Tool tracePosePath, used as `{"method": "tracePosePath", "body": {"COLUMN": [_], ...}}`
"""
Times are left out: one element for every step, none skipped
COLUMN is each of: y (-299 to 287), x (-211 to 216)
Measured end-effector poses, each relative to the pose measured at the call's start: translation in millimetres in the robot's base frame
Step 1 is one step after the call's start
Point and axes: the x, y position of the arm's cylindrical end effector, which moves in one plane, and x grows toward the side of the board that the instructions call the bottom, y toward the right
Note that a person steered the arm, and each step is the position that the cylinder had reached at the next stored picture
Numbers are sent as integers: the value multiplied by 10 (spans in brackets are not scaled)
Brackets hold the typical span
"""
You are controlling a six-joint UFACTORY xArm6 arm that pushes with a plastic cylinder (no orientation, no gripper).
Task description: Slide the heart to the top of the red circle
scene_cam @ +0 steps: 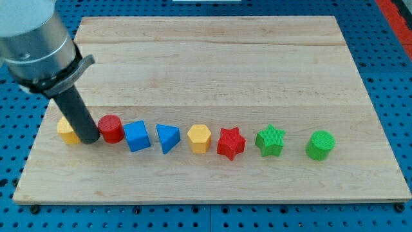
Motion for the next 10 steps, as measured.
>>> {"method": "tracePosePath", "body": {"y": [112, 328, -129, -502, -458, -351, -327, -481, 77, 685], "x": [-89, 357, 384, 240, -315, -658, -300, -493, -793, -1537]}}
